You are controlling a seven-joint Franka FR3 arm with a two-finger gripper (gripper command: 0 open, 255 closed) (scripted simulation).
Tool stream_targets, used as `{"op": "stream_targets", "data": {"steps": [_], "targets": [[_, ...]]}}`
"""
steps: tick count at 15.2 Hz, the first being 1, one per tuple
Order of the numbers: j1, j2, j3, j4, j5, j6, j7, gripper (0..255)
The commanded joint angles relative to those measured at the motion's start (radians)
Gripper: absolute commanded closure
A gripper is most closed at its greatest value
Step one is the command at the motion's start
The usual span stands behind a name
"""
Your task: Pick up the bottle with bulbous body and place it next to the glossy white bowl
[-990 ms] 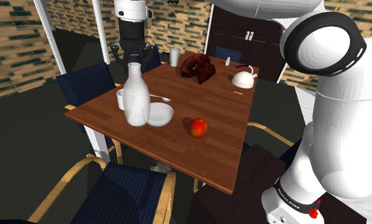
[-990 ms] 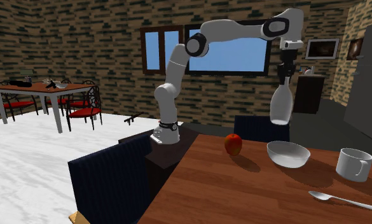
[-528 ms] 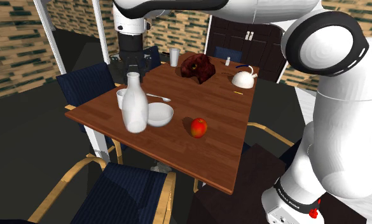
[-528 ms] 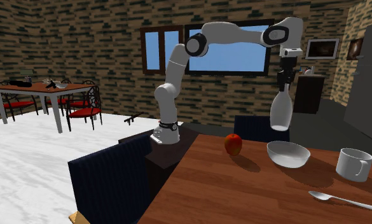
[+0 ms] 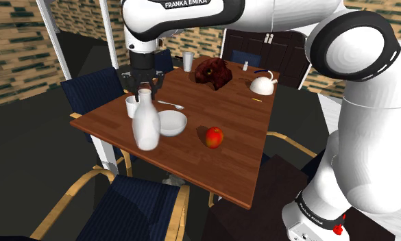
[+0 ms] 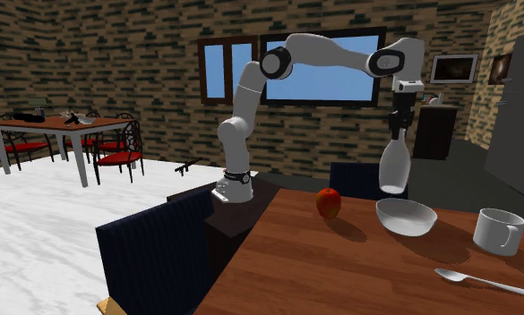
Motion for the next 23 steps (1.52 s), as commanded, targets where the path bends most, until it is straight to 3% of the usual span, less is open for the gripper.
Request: {"op": "stream_targets", "data": {"steps": [1, 9, 17, 18, 23], "targets": [[-0.001, 0.001, 0.0, -0.022, 0.0, 0.025, -0.002, 255], [-0.001, 0.012, 0.0, -0.113, 0.001, 0.126, -0.004, 255], [-0.001, 0.012, 0.0, -0.113, 0.001, 0.126, -0.004, 255], [-0.001, 0.012, 0.0, -0.113, 0.001, 0.126, -0.004, 0], [-0.001, 0.012, 0.0, -0.113, 0.001, 0.126, -0.004, 0]]}}
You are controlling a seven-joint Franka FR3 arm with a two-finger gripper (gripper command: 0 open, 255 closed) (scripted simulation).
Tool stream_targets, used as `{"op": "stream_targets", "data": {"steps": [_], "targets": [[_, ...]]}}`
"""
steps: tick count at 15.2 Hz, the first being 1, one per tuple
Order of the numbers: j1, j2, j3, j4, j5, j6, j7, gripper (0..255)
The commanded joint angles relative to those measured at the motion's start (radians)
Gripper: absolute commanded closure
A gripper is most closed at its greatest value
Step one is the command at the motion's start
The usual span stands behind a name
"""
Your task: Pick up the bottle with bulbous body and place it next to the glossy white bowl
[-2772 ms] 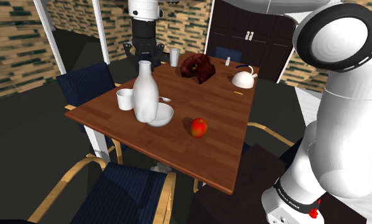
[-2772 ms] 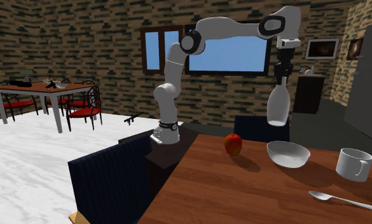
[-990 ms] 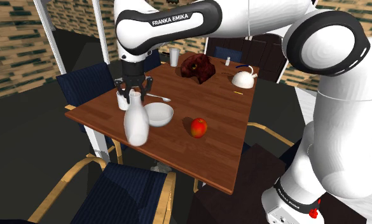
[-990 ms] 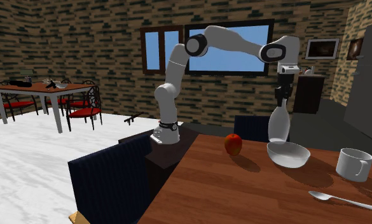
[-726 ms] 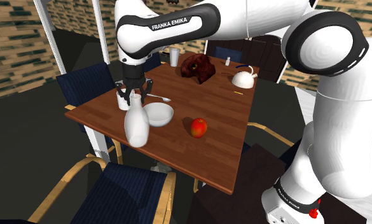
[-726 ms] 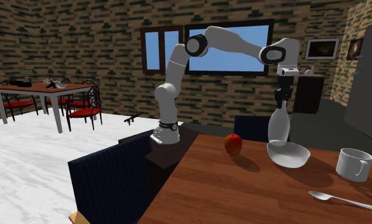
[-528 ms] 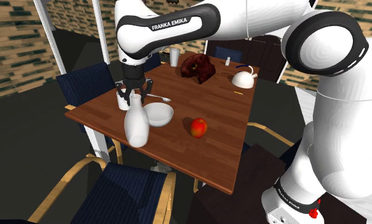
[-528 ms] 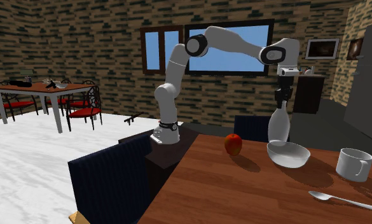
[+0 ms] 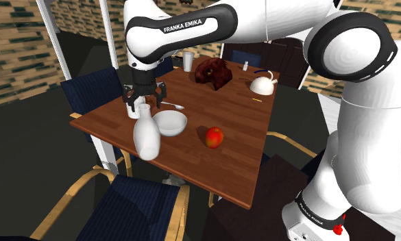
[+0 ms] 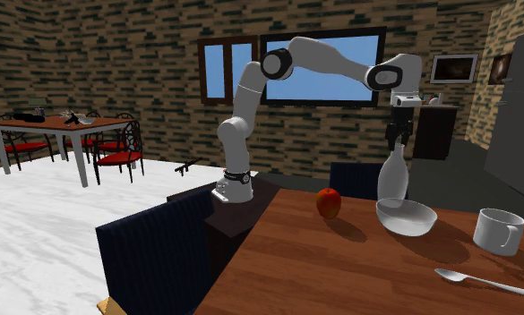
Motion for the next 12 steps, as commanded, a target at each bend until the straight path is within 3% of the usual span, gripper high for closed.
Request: {"op": "stream_targets", "data": {"steps": [1, 4, 12], "targets": [[0.0, -0.006, 0.0, 0.025, 0.0, -0.031, 0.0, 0], [-0.001, -0.015, -0.001, 0.106, -0.001, -0.121, 0.001, 0], [-0.001, -0.015, -0.001, 0.106, -0.001, -0.121, 0.001, 0]]}}
